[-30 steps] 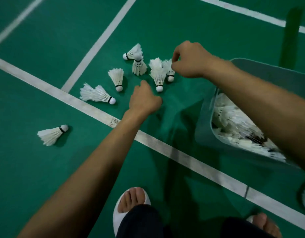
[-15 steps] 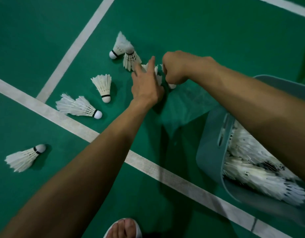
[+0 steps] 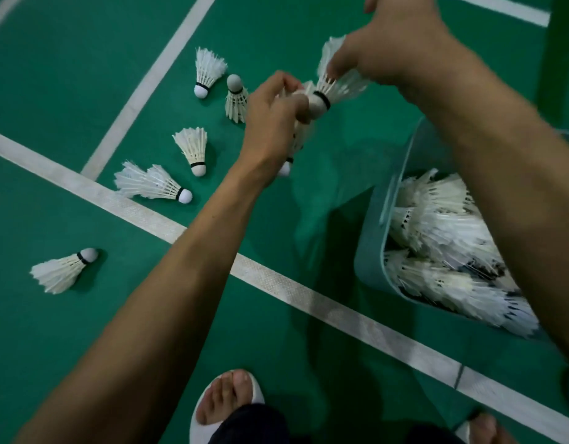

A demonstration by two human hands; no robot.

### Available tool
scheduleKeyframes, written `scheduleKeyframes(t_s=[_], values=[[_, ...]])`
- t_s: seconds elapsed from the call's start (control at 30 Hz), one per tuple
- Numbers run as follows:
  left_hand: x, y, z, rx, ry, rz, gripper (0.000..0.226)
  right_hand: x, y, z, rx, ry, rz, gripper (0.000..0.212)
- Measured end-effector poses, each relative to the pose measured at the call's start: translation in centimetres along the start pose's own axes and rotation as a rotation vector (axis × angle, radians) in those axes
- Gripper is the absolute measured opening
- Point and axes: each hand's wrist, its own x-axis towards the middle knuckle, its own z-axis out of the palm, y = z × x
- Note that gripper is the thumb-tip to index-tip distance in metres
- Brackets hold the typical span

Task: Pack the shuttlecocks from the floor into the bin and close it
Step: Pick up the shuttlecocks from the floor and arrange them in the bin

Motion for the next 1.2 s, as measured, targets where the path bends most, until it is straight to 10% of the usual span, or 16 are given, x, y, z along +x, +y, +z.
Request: scheduleKeyframes(t_s=[0.27, 0.47, 0.93, 1.2], values=[[-6.8, 7.1, 6.2, 0.062, -0.247, 0.133, 0.004, -9.4, 5.9, -11.2, 0.24, -0.241, 0.245, 0.023], [-10.6, 7.4, 13.0, 0.09, -0.485, 0.04, 0.013, -14.9, 12.4, -16.1, 0.249, -0.116, 0.449, 0.022], [-12.8, 4.9, 13.9, 0.064, -0.284, -0.243, 0.019, -18.2, 17.1, -4.3, 0.47, -0.383, 0.675, 0.004], [-12.7, 4.4, 14.1, 0.15, -0.326, -0.071, 0.031, -16.8, 15.7, -1.8, 0.49, -0.521, 0.729, 0.026]])
